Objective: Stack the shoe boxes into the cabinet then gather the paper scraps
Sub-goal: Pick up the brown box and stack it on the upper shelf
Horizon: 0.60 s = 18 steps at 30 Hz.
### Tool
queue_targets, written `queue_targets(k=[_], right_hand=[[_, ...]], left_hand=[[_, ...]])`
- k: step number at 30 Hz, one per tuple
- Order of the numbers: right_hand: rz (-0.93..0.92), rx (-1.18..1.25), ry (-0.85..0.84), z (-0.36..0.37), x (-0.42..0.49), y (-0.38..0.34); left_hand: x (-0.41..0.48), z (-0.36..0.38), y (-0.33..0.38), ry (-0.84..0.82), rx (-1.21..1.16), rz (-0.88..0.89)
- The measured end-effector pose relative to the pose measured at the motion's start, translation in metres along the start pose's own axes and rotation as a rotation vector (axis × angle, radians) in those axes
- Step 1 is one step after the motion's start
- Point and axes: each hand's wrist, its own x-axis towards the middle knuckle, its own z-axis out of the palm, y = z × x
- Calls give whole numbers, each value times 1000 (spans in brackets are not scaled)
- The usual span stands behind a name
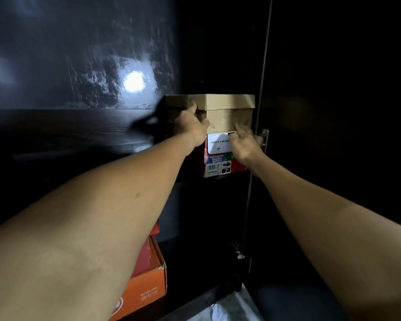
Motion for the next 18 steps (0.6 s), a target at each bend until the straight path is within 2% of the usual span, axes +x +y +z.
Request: queue_targets(k=[6, 11, 15, 18], right_hand=[[-27, 170, -19, -10, -10, 6], [11, 317, -17, -27, -42, 14], [-9, 317, -47, -45, -82, 7], [-23, 266, -3, -62, -140, -15]], left_hand=[[-2, -4, 3, -34, 20, 4], [-37, -21, 6, -90, 35, 57], [-85, -52, 10, -77, 115, 113], [-145, -85, 16, -110, 145, 65]])
